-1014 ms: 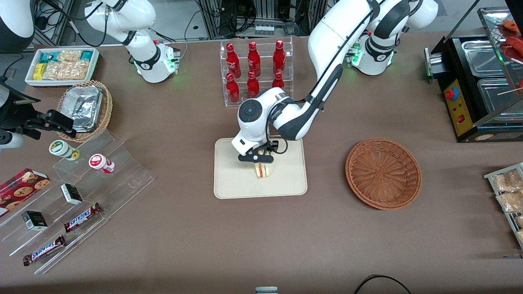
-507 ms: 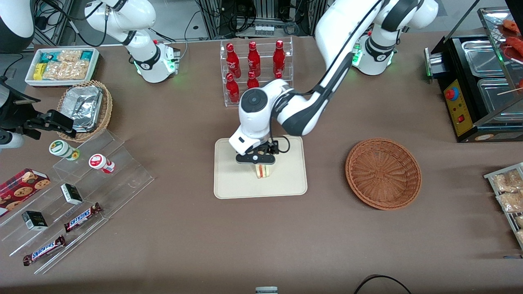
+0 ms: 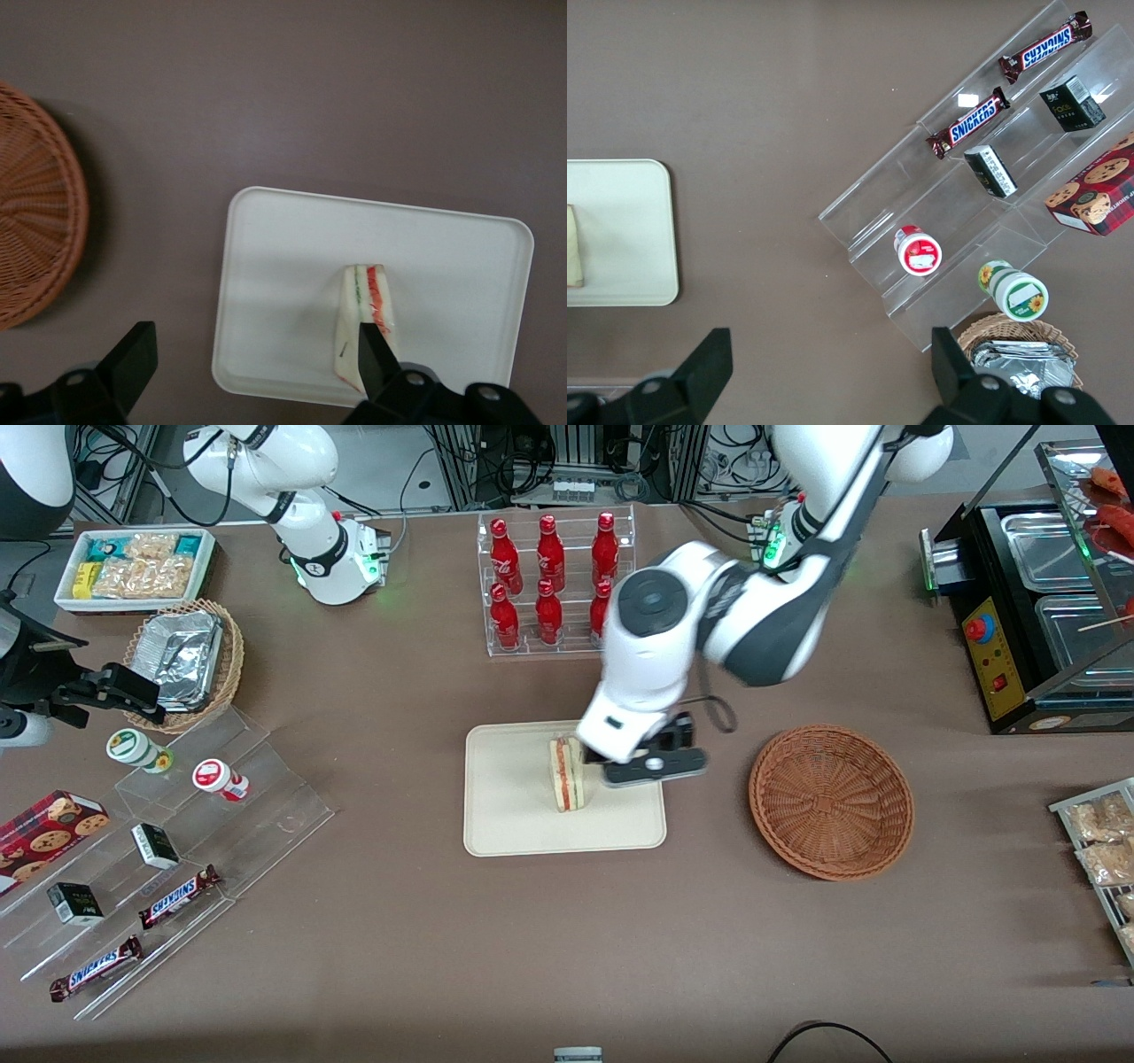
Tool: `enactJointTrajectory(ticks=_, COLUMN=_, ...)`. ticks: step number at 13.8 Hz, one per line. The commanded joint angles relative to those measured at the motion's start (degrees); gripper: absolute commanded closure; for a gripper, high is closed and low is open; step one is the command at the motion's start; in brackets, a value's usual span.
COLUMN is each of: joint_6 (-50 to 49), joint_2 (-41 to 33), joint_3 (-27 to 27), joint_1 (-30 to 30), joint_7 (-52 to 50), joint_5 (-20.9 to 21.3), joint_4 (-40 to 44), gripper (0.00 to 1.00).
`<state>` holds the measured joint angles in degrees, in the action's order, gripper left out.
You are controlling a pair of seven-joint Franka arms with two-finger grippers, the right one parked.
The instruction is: Place sandwich from basket to tray
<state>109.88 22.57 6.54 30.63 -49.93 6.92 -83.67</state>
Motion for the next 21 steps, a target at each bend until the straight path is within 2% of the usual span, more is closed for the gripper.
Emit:
enactJointTrajectory(ticks=1, joint_6=0.25, joint_2=-10.41, joint_3=0.41, joint_1=-5.47, joint_7=1.05, joint_5=-1.72, joint_4=-10.53, gripper=0.00)
enactJointTrajectory(ticks=6, joint_6=-1.59, joint_2=-17.02, joint_3=0.41, joint_1=-14.70, joint_7=16.23, joint_5=-3.05, joint_4=-16.52, gripper=0.00)
enactJointTrajectory(ticks=9, joint_6=-4.84, joint_2=-18.26, joint_3=0.41, joint_1=-20.85, joint_7=26.78, joint_5=-3.66, joint_4=-16.53, gripper=0.00)
enactJointTrajectory(ticks=14, joint_6=-9.41, joint_2=-21.33, joint_3=0.32, joint_1=-27.80, joint_7=41.20, joint_5=-5.24, joint_4=-16.44, gripper=0.00)
enactJointTrajectory(ticks=18, joint_6=-13.37, joint_2=-25.55, joint_3=-0.12, joint_1=-29.31, joint_7=45.80, joint_5=-5.51, joint_4=-16.27, gripper=0.00)
enactJointTrajectory(ticks=21, joint_6=-14.07, joint_2=-22.59, joint_3=-0.73, joint_1=-29.22, joint_7=45.71, joint_5=-5.42, joint_4=-11.02, gripper=0.00)
